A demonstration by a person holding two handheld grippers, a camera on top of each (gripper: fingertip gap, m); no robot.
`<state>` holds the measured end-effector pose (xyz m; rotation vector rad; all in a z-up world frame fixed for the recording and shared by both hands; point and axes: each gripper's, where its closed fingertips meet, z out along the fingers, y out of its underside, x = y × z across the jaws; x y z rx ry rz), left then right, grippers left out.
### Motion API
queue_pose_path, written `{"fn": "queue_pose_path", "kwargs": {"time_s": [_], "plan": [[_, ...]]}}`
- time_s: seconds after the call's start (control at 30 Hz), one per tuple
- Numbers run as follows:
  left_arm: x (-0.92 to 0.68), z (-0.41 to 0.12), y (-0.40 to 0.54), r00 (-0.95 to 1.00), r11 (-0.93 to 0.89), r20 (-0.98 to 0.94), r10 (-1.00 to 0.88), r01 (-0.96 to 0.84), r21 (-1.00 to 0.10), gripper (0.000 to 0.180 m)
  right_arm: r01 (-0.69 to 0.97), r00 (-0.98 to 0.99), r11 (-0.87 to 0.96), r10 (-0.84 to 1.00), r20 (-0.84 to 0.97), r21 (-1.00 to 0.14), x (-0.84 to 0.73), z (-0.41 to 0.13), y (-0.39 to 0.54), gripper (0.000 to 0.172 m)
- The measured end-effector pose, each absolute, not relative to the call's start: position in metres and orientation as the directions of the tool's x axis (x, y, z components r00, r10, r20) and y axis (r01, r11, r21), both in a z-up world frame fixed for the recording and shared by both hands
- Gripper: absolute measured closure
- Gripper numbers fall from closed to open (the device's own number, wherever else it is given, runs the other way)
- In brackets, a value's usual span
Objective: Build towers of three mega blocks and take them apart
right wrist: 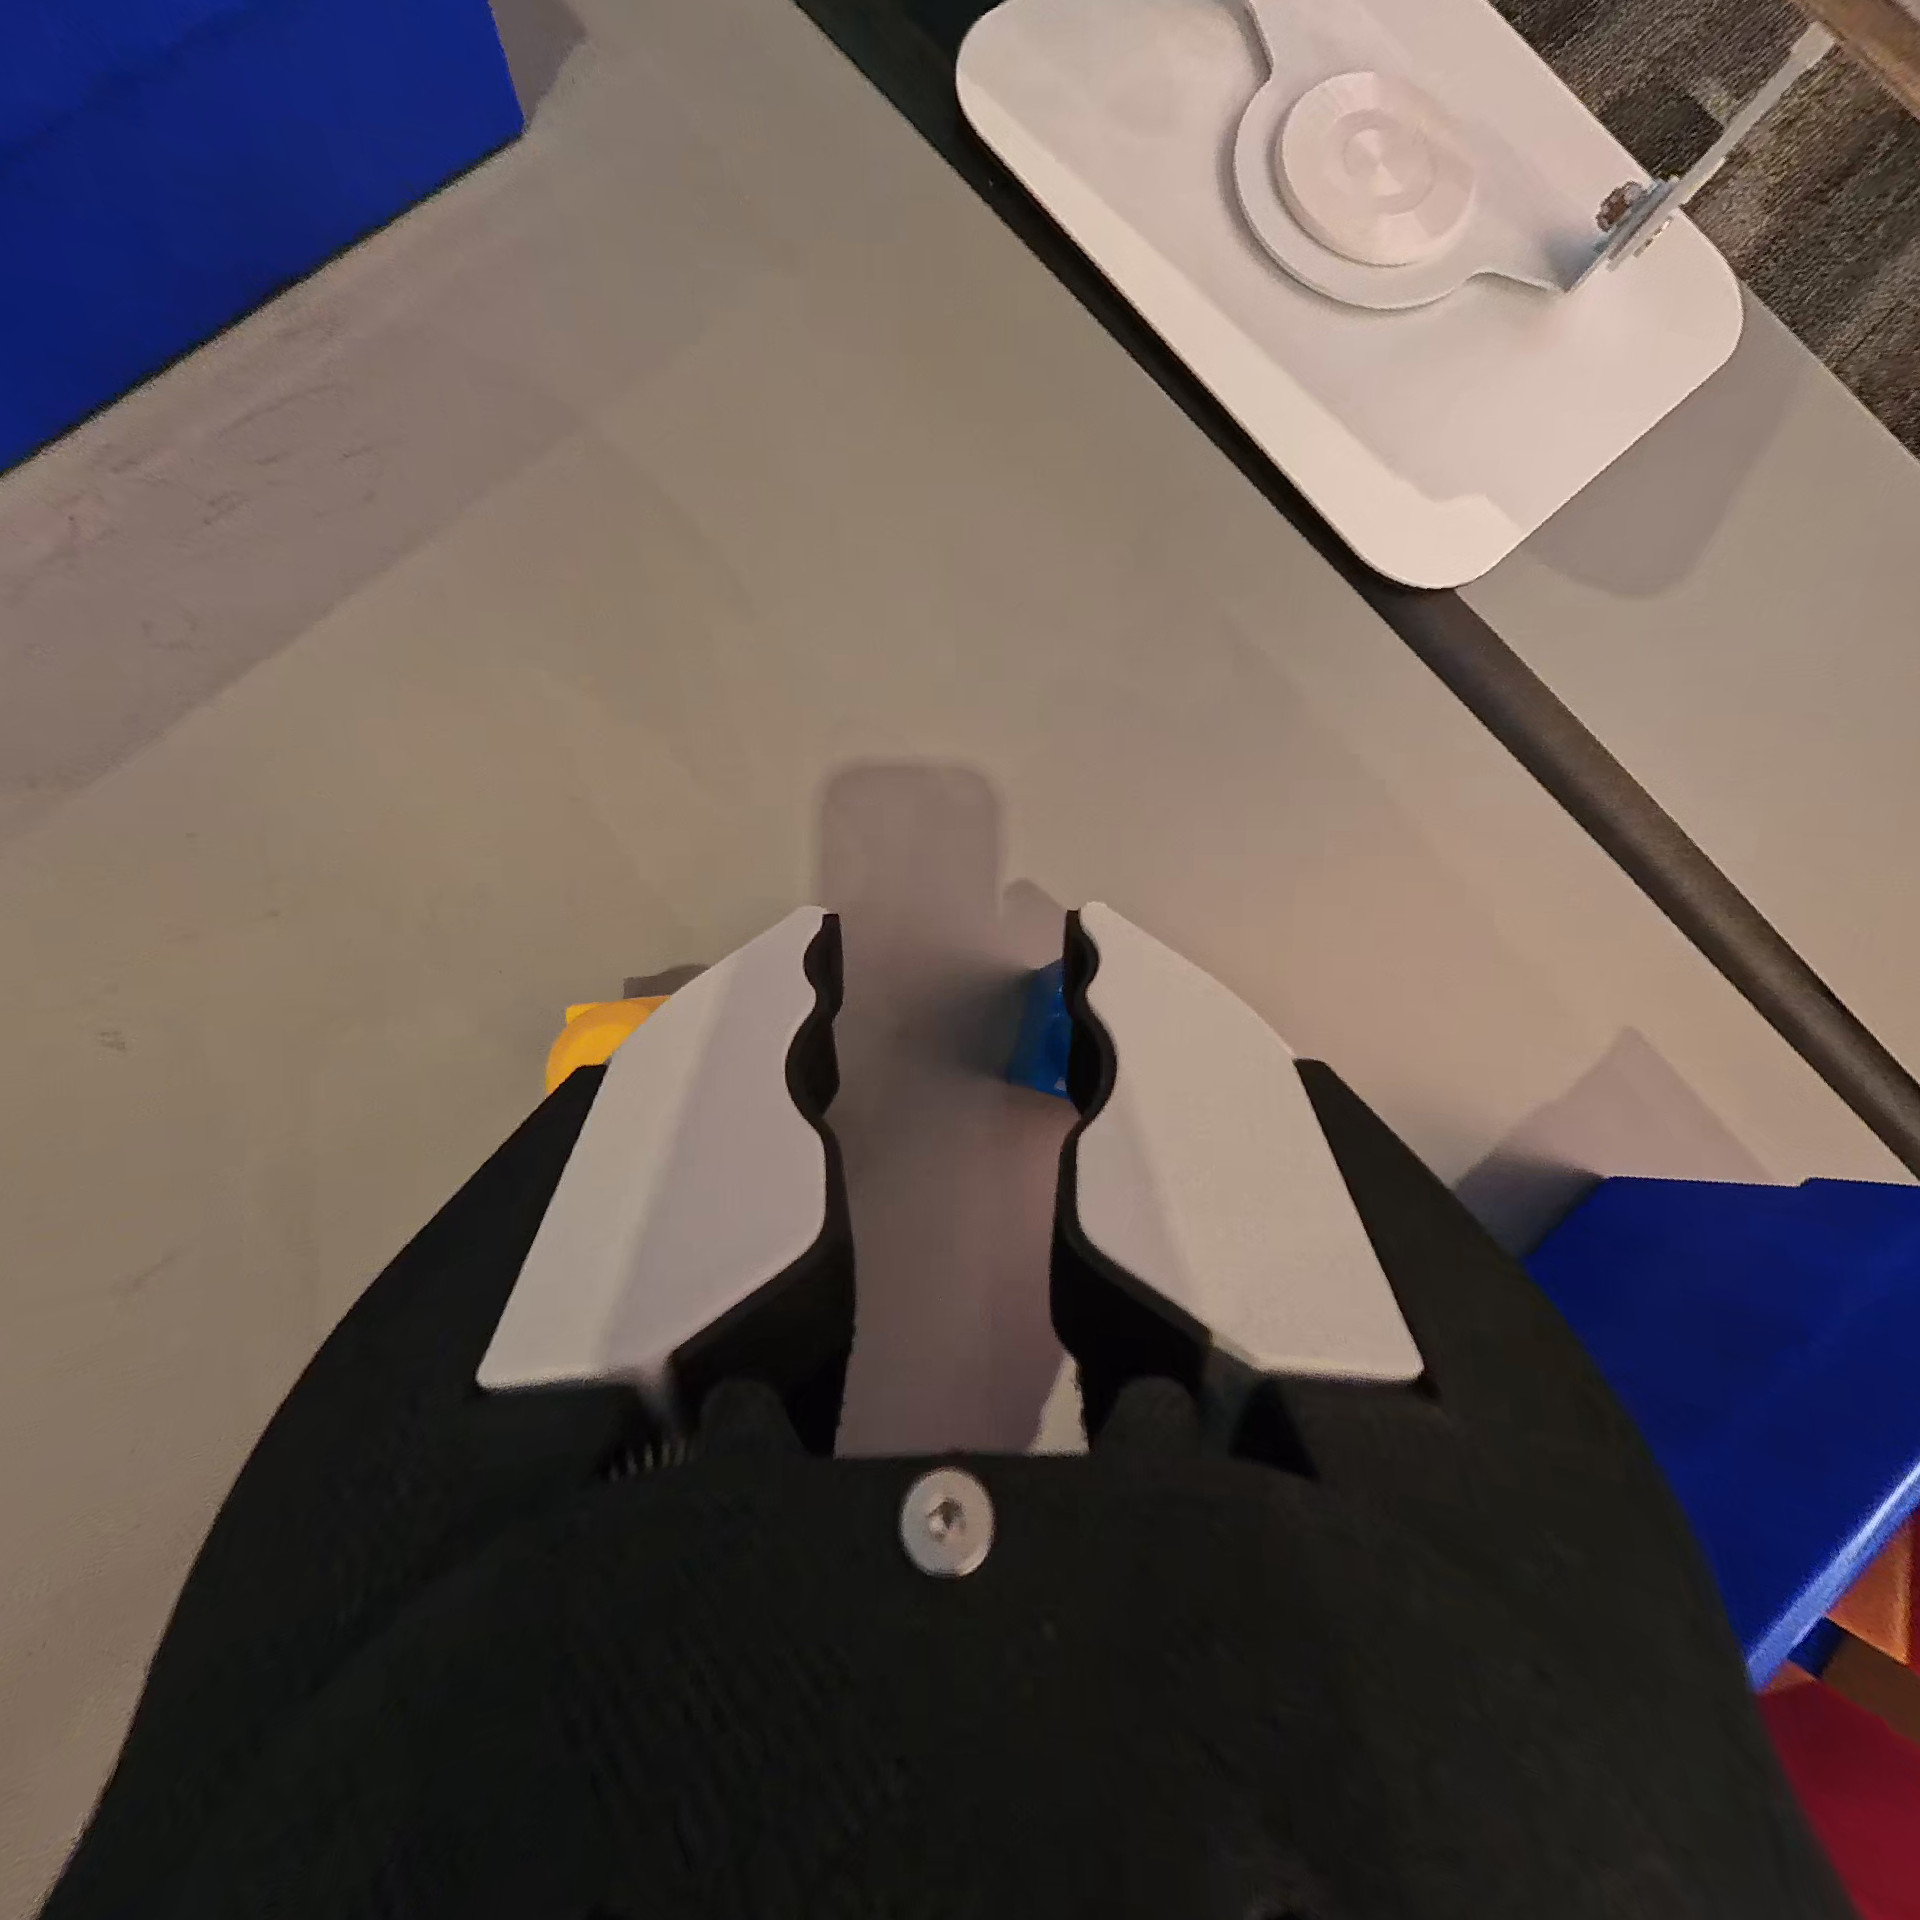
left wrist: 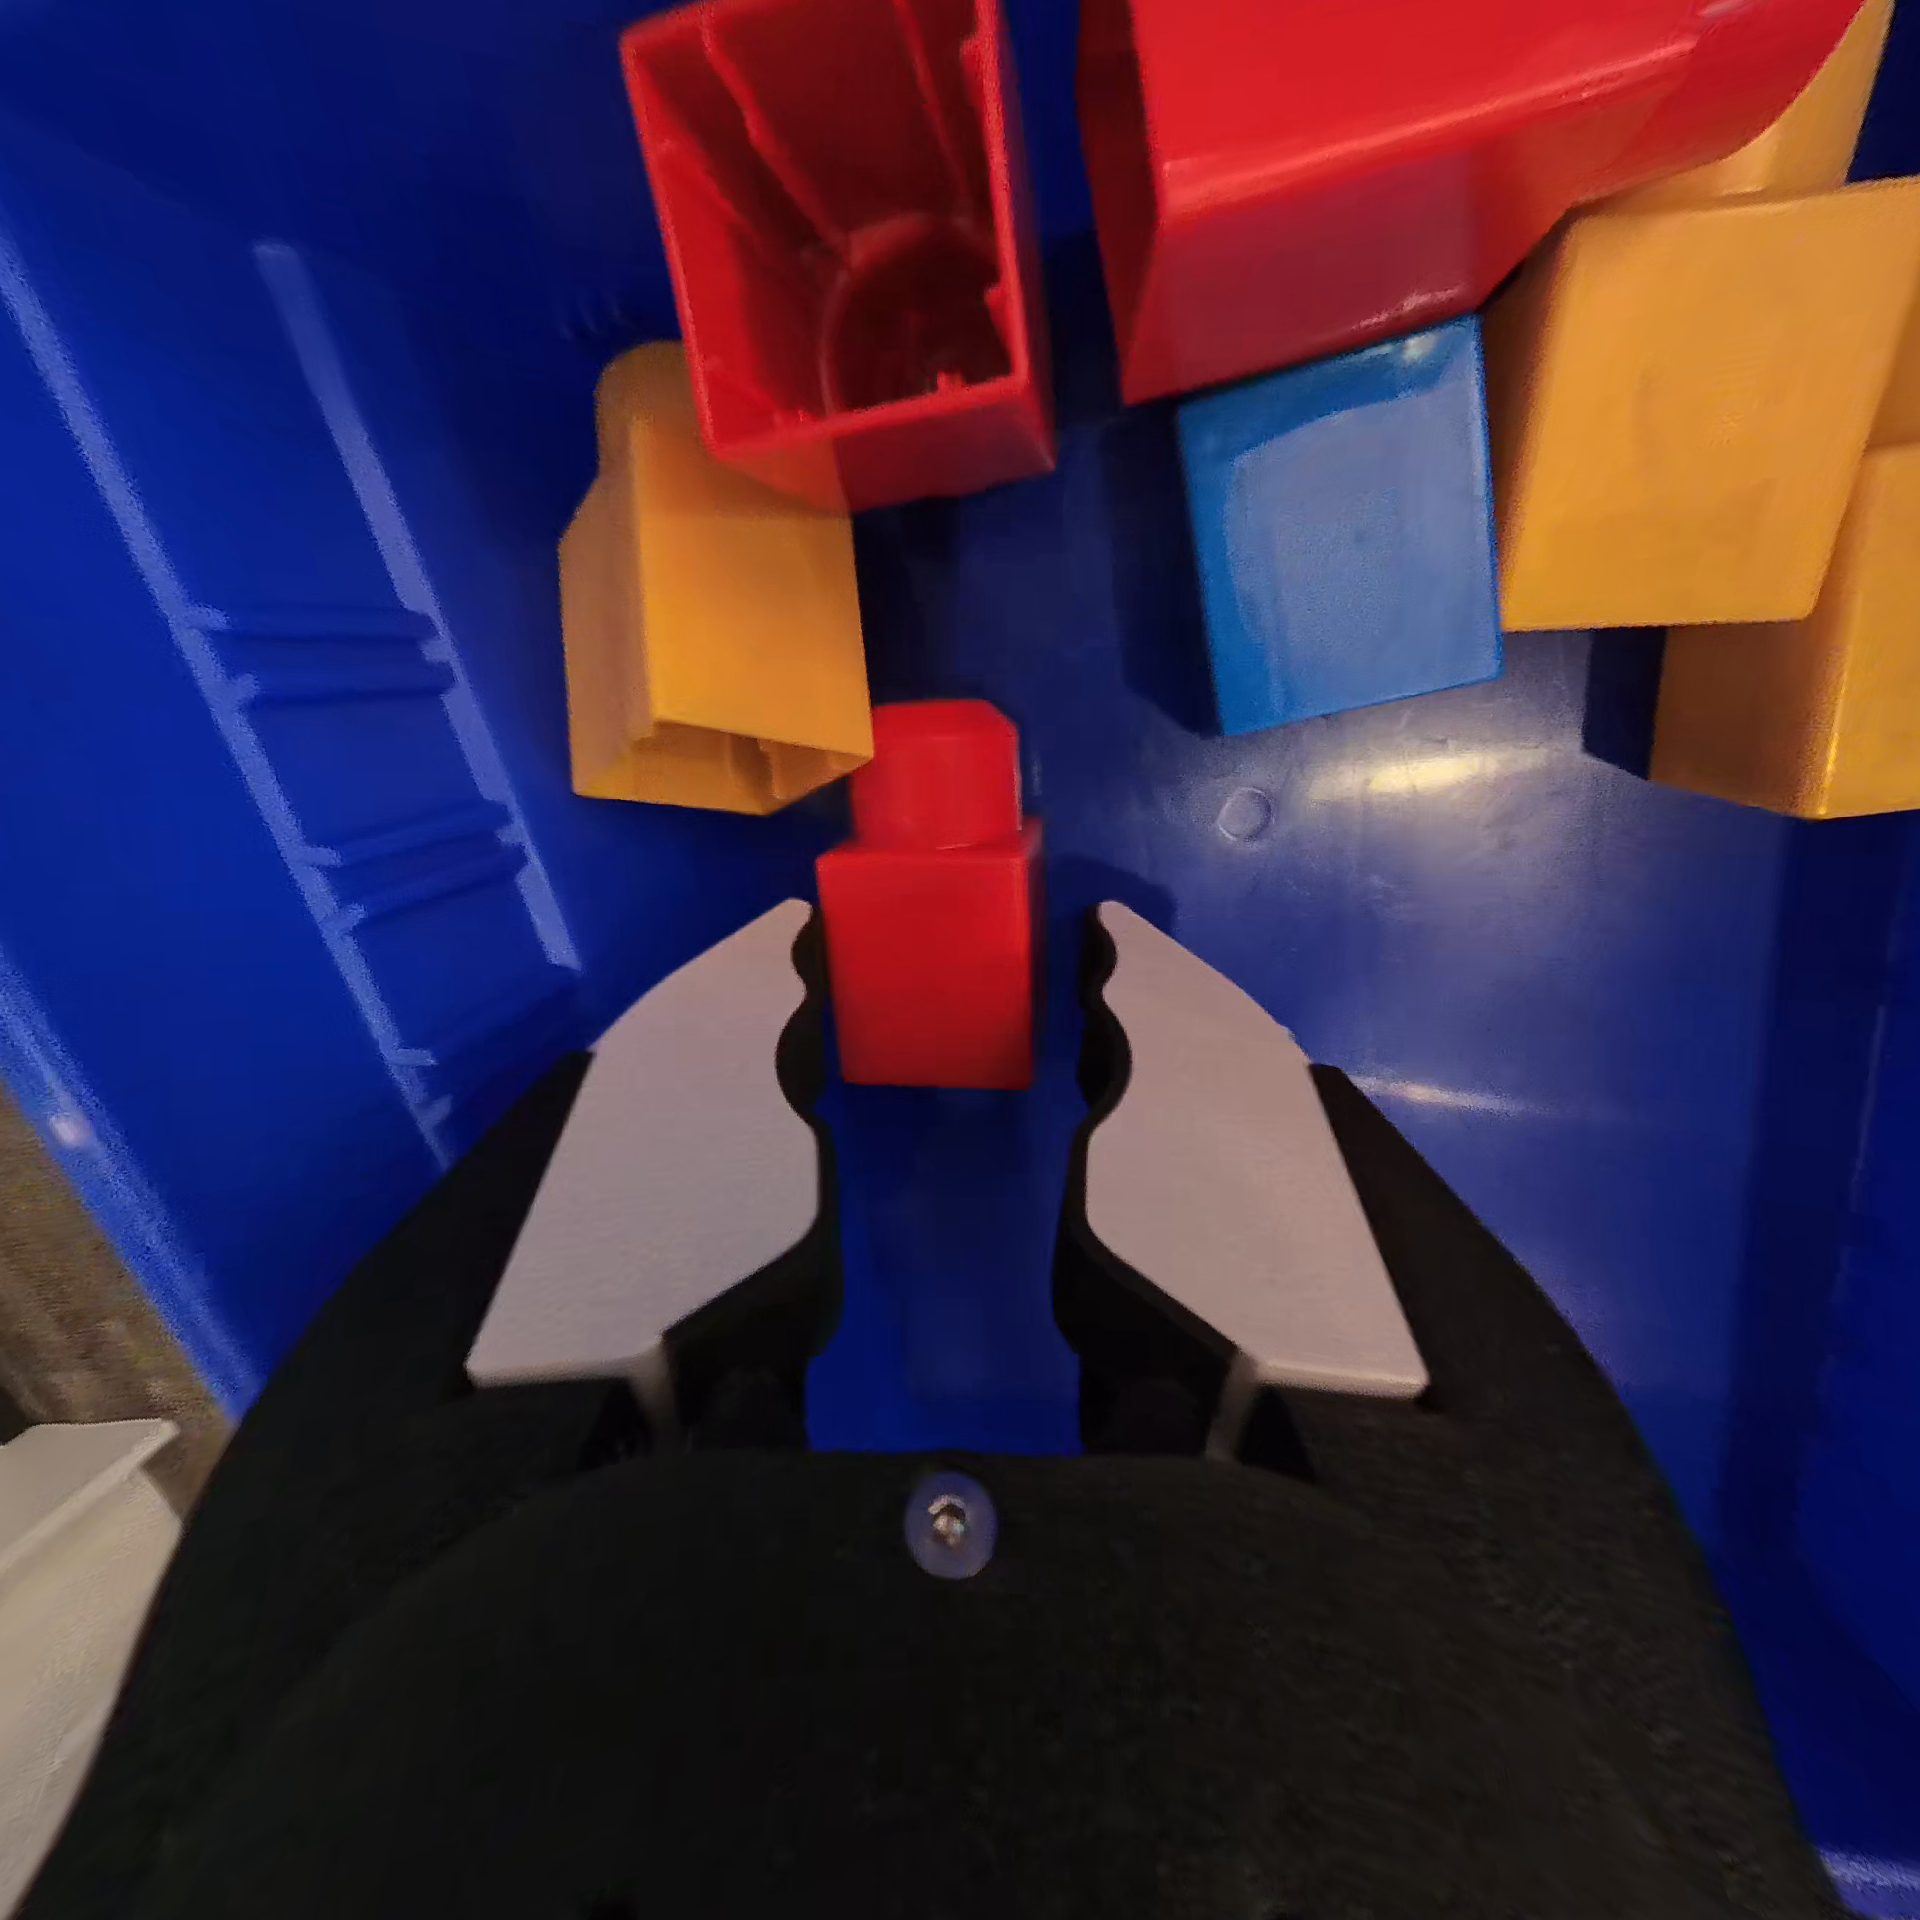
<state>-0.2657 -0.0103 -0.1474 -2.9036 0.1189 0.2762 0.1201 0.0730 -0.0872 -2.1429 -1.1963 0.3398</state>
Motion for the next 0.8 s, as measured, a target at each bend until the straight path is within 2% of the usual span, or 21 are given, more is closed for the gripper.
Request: {"fn": "queue_pose_path", "kwargs": {"time_s": [0.03, 0.17, 0.27, 0.4, 0.47, 0.57, 0.63, 0.8], "plan": [[-0.264, -0.149, -0.012, 0.984, -0.975, -0.166, -0.058, -0.091, -0.203, 0.143, 0.662, 0.548, -0.368, 0.832, 0.085, -0.653, 0.12, -0.086, 0.072, 0.131], [-0.257, -0.146, -0.016, 0.993, -0.976, -0.095, -0.073, -0.091, -0.2, 0.143, 0.663, 0.537, -0.353, 0.838, 0.091, -0.66, 0.119, -0.079, 0.069, 0.133], [-0.251, -0.124, -0.02, 0.998, -0.966, -0.034, -0.061, -0.067, -0.251, 0.143, 0.664, 0.512, -0.345, 0.856, 0.068, -0.664, 0.12, -0.069, 0.06, 0.133], [-0.236, -0.072, -0.023, 0.994, -0.903, 0.055, -0.093, -0.061, -0.426, 0.143, 0.642, 0.42, -0.392, 0.899, -0.125, -0.659, 0.112, -0.058, 0.024, 0.131], [-0.225, -0.039, -0.019, 0.987, -0.83, 0.086, -0.139, -0.068, -0.554, 0.143, 0.644, 0.394, -0.409, 0.902, -0.177, -0.646, 0.105, -0.061, 0.01, 0.125], [-0.205, 0.02, -0.012, 0.965, -0.646, 0.156, -0.211, -0.018, -0.763, 0.143, 0.719, 0.426, -0.408, 0.899, -0.108, -0.563, 0.108, -0.079, 0.004, 0.113], [-0.187, 0.061, -0.015, 0.933, -0.494, 0.194, -0.304, 0.02, -0.869, 0.143, 0.765, 0.425, -0.391, 0.903, -0.054, -0.513, 0.112, -0.09, 0.002, 0.112], [-0.15, 0.125, -0.04, 0.825, -0.239, 0.202, -0.528, 0.084, -0.967, 0.143, 0.816, 0.401, -0.384, 0.914, -0.056, -0.433, 0.115, -0.123, 0.0, 0.111]]}}
